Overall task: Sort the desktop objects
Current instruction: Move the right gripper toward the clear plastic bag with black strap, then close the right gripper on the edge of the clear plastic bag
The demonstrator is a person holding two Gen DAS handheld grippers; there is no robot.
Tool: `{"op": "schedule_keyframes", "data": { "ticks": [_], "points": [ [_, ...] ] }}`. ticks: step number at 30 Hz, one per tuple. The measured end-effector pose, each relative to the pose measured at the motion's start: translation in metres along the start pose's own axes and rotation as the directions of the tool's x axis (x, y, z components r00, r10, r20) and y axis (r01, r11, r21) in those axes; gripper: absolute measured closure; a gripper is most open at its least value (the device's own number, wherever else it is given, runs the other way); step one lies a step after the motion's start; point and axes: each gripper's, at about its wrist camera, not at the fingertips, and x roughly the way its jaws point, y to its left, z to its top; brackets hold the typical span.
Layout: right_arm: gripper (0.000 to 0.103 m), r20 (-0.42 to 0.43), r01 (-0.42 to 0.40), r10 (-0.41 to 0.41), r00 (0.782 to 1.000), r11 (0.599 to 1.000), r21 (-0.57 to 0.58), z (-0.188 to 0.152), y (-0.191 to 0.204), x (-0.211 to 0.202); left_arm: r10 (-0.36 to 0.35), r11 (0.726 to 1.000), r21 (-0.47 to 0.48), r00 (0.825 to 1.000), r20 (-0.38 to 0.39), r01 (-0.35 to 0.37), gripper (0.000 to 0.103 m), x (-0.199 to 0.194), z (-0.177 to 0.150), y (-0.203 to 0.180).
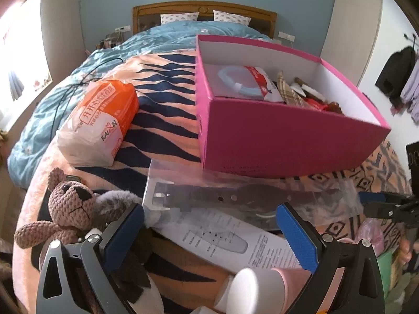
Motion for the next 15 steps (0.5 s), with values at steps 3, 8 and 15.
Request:
{"op": "schedule_keyframes", "data": {
  "ticks": [3, 8, 15],
  "points": [
    [0.061, 0.06, 0.012, -0.014, 0.998, 1.0, 0.023, 0.002, -0.005, -0.012, -0.015, 1.0, -0.01, 1.0, -0.004, 0.015, 0.0, 0.001, 0.003, 0.005],
    [0.057, 0.035, -0.003, 0.001, 0.999, 0.999, 0.048, -0.001, -0.016, -0.008, -0.063, 0.998, -0.014, 0.998, -0.013, 0.063, 0.0, 0.004, 0.005, 0.009],
    [0.051, 0.028, -0.039, 0.038, 0.999, 0.999, 0.034, 0.003, -0.017, -0.016, -0.06, 0.996, 0.061, 0.997, -0.041, 0.062, 0.0, 0.011, 0.006, -0.004]
  ]
}}
